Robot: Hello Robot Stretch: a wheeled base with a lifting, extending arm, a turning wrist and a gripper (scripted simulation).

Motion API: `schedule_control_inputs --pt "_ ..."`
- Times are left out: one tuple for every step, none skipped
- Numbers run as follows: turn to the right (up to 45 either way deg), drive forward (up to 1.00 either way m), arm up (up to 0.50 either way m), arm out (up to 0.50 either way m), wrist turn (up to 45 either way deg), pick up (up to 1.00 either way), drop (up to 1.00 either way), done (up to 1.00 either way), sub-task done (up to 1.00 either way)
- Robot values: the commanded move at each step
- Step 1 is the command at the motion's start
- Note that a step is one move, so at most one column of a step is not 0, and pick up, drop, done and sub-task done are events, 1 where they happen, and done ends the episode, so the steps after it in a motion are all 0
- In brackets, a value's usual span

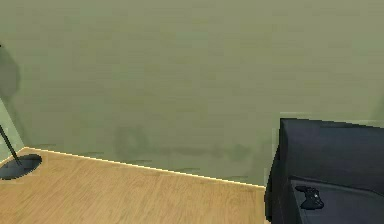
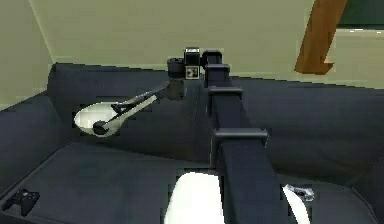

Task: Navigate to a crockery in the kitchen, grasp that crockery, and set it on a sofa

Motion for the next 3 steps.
schedule_control_inputs --pt "0.0 0.0 0.0 0.0 45.0 0.0 0.0 0.0 0.0" --pt "0.0 0.0 0.0 0.0 36.0 0.0 0.0 0.0 0.0" --pt "0.0 0.0 -0.26 0.0 0.0 0.0 0.0 0.0 0.0"
